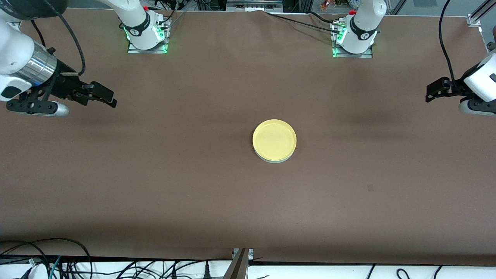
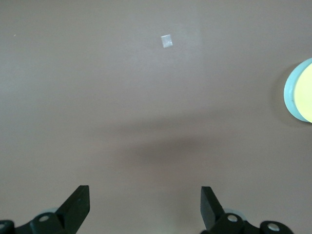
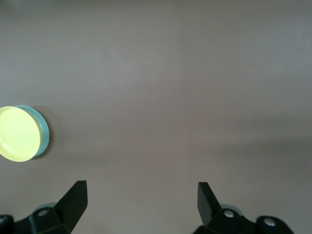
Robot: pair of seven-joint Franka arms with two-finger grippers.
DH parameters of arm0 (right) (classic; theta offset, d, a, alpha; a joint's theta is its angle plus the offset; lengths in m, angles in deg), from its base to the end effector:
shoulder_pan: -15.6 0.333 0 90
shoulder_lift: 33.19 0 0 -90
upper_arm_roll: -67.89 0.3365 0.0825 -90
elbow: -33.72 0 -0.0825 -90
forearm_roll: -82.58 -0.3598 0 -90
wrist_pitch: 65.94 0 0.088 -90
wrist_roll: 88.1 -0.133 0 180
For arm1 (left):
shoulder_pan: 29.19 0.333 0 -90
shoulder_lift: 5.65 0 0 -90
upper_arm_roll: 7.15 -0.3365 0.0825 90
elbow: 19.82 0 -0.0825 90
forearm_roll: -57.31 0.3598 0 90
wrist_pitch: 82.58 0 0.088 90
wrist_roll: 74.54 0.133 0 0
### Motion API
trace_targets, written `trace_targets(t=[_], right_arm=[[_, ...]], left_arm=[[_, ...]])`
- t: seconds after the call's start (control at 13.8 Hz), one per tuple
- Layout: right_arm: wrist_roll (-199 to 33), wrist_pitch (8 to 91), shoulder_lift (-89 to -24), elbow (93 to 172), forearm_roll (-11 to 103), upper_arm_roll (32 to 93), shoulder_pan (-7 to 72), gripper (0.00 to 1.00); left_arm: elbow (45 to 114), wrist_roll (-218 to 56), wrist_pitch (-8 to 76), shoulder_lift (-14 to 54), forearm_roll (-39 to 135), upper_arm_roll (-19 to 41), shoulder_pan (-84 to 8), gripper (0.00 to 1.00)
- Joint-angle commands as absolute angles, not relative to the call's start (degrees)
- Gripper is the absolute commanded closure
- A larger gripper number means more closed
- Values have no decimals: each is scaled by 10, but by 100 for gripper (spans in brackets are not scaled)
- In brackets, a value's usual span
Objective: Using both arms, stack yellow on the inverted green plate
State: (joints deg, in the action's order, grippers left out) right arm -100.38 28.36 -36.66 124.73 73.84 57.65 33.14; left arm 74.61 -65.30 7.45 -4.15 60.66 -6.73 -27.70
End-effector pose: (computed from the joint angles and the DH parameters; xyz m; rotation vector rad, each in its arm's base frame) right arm 0.5480 0.0924 0.5865 -2.9988 0.1474 0.0393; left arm 0.5313 0.0177 0.5710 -3.0802 0.2247 0.1666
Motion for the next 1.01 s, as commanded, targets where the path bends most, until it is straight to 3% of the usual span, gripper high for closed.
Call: trace_targets(t=[0.0,0.94], right_arm=[[-987,277,-342,1259,756,664,248,0],[-933,274,-347,1245,803,667,249,0]], left_arm=[[747,-646,64,-39,600,-46,-279,0],[737,-649,54,-53,592,-41,-266,0]])
